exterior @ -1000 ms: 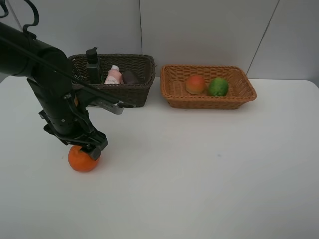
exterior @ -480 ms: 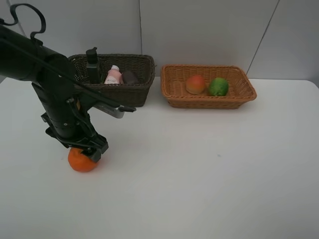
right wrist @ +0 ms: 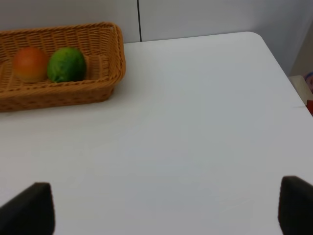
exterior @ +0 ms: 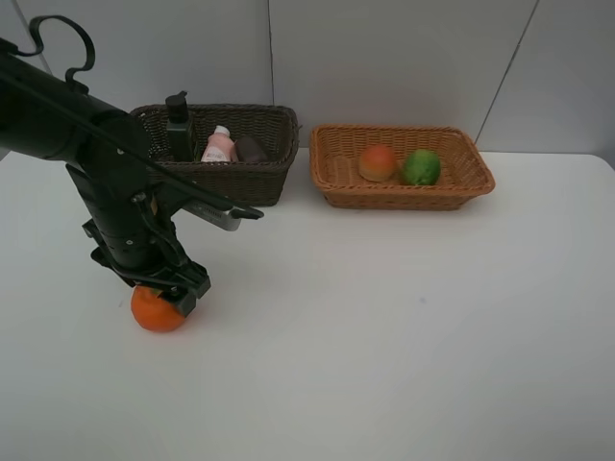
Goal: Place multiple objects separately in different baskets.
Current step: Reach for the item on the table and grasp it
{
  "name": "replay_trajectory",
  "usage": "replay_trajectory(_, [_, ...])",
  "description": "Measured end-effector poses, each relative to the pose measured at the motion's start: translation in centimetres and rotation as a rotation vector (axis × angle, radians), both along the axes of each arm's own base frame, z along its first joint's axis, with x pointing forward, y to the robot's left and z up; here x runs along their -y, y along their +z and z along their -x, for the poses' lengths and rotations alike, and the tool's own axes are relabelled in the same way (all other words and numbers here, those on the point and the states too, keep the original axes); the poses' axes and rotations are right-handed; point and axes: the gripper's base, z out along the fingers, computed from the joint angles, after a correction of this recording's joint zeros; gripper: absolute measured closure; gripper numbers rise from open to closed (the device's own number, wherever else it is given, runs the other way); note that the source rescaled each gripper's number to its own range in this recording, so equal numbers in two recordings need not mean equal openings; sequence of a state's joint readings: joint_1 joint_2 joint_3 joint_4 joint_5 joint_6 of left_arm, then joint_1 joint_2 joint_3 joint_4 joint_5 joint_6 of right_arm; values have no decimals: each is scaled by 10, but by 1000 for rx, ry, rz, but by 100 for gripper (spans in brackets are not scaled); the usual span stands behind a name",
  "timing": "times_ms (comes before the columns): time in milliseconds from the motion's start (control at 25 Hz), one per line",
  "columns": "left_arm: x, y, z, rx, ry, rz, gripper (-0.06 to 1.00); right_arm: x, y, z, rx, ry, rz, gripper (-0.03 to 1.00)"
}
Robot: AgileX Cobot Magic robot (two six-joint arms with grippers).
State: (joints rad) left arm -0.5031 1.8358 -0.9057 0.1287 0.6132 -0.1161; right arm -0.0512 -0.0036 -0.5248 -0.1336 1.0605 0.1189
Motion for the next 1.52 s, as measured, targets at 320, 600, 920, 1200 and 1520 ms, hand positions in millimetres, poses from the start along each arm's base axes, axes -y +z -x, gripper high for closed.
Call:
replay_trajectory(320, [0,0,0,4,-4,-1,-6,0,0,0,0,0,0,-1])
replay_trajectory(600, [-3,-4,4,-6,-12,-13,-6,0,0,0,0,0,0,-1])
replay_trajectory(920, [-6,-11,11,-14,-16,-14,-6,0,0,0,0,0,0,-1])
replay_trajectory(1200, [-6,-13,11,7,-6,3,-6,0,0,0,0,0,0,-1])
replay_trajectory(1520, [-6,-13,10,14,0,2,3,0,0,0,0,0,0,-1])
